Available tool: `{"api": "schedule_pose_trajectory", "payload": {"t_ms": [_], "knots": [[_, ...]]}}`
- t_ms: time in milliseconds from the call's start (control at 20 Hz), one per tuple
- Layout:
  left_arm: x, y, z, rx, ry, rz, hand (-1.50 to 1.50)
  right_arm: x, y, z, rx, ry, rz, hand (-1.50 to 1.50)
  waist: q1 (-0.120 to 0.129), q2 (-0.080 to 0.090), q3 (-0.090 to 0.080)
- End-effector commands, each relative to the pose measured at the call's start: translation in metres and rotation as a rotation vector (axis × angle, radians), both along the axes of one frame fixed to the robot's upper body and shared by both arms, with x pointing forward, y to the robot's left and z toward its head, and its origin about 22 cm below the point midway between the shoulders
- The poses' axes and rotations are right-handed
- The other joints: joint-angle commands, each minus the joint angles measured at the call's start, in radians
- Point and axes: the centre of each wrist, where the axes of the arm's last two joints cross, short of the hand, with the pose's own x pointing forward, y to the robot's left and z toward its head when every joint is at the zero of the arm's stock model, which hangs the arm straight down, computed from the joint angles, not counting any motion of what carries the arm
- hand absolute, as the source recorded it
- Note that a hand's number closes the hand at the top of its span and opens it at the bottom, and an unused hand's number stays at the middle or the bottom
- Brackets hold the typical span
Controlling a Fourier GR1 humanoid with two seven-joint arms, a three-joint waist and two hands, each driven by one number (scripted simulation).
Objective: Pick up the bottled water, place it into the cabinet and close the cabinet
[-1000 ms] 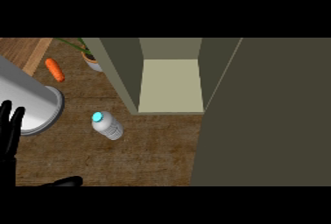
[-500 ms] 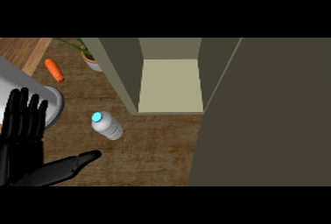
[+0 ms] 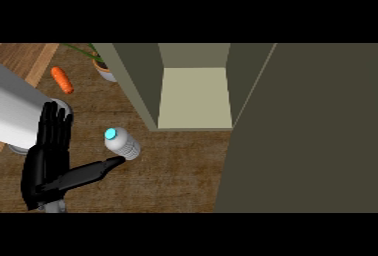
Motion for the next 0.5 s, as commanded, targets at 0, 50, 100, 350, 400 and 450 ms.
{"api": "schedule_pose_trajectory", "payload": {"t_ms": [0, 50, 100, 350, 400, 450], "knots": [[0.006, -0.006, -0.006, -0.005, 0.044, -0.014, -1.5, -0.026, -0.009, 0.012, -0.03, -0.077, -0.05, -1.5, -0.004, -0.002, 0.001], [0.01, 0.004, -0.029, 0.004, 0.03, -0.005, -1.5, -0.021, -0.008, 0.018, -0.035, -0.072, -0.041, -1.5, 0.0, 0.0, 0.0], [0.005, 0.008, -0.032, -0.004, 0.032, -0.01, -1.5, -0.024, -0.011, 0.017, -0.021, -0.059, -0.058, -1.5, 0.0, -0.001, 0.0], [0.026, 0.016, -0.049, 0.002, 0.042, -0.028, -1.5, -0.027, 0.004, 0.013, -0.017, -0.085, -0.055, -1.5, -0.008, -0.002, -0.001], [0.021, -0.018, -0.06, 0.002, 0.055, -0.063, -1.5, -0.013, 0.003, 0.014, -0.022, -0.069, -0.063, -1.5, 0.001, 0.0, 0.0], [0.029, 0.003, -0.051, -0.009, 0.05, -0.046, -1.5, -0.028, -0.005, 0.023, -0.014, -0.067, -0.064, -1.5, -0.004, -0.001, 0.0]]}}
